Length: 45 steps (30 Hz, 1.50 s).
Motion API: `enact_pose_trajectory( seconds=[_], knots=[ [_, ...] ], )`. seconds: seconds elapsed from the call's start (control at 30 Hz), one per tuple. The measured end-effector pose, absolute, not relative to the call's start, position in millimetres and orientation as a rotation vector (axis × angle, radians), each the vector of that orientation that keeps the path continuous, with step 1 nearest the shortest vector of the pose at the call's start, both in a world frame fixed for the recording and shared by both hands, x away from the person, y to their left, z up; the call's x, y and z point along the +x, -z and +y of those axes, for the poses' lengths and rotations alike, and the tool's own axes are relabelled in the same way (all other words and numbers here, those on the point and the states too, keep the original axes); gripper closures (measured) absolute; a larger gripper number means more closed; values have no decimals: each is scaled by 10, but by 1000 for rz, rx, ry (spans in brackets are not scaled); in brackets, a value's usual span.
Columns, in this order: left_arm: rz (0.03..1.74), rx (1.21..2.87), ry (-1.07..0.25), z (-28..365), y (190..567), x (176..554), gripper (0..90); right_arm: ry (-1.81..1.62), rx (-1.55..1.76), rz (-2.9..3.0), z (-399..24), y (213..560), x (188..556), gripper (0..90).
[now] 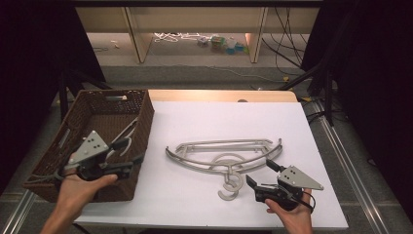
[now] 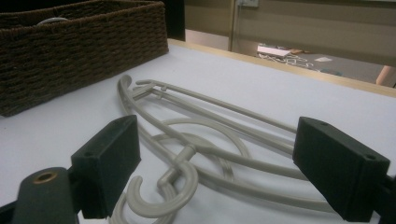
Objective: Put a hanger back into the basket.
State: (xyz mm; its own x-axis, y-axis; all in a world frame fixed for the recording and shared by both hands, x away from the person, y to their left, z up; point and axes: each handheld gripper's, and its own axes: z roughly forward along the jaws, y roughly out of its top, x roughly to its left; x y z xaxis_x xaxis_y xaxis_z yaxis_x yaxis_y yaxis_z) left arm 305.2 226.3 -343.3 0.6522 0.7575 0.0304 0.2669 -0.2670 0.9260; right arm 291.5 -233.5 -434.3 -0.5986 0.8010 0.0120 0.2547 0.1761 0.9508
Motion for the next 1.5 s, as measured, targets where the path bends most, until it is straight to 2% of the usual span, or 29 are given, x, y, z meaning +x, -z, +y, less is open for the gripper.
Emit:
enact_pose_trajectory(
  seconds=[0.2, 0.63, 0.93, 1.0, 1.1, 1.5],
  knots=[
    [760, 1846, -531, 1959, 3585, 2989, 304, -1427, 993, 1958, -2329, 4345, 2912, 159],
    [737, 1830, -493, 1603, 3850, 2816, 309, -1435, 982, 1965, -2324, 4338, 2904, 159],
    [723, 1825, -453, 1331, 4102, 2860, 298, -1425, 988, 1967, -2337, 4332, 2896, 159],
    [733, 1799, -474, 1315, 4123, 2896, 282, -1432, 988, 1962, -2339, 4335, 2897, 159],
    [751, 1792, -492, 1295, 4156, 2917, 207, -1453, 983, 1954, -2346, 4344, 2904, 159],
    [743, 1767, -473, 1161, 4297, 3010, 184, -1466, 978, 1959, -2348, 4344, 2907, 157]
  ],
)
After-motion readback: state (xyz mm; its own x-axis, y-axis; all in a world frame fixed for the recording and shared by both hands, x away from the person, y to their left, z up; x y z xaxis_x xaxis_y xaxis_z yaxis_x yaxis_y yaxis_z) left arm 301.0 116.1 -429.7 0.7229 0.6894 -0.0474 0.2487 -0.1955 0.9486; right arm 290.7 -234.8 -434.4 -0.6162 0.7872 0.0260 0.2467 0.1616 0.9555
